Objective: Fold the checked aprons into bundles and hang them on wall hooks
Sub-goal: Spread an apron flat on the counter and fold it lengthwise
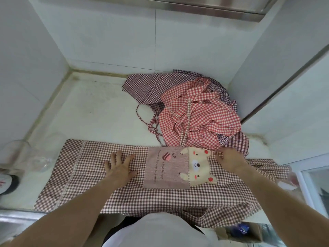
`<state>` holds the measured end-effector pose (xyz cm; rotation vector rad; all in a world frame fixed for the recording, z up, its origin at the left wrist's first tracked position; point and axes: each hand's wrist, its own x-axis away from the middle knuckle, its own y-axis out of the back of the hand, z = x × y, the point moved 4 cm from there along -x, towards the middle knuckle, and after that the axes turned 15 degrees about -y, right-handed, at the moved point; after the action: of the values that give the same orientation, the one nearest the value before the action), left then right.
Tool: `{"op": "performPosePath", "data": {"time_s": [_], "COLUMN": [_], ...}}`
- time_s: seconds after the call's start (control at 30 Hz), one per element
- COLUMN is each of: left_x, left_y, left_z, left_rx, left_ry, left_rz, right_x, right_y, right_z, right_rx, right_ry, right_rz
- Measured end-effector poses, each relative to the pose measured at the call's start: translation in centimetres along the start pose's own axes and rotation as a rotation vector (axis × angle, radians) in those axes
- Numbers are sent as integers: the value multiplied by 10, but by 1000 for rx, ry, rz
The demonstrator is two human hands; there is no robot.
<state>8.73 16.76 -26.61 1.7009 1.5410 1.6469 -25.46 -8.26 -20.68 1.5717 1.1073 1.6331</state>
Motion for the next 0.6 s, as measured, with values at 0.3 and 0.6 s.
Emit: {"op": "performPosePath", "data": {"time_s": [0.3,0.6], "left_x": [-5,-16], "left_y": [12,21], "left_z": [29,11], "left_rx": [-26,-154], "left_ry": [13,131], "left_rz": [-32,20], "right_x": [-2,2], "right_y": [-6,8], "right_z": [-88,-164], "right_rx": [-59,-295], "right_ry": [-386,-516], "right_rz": [-21,30]}}
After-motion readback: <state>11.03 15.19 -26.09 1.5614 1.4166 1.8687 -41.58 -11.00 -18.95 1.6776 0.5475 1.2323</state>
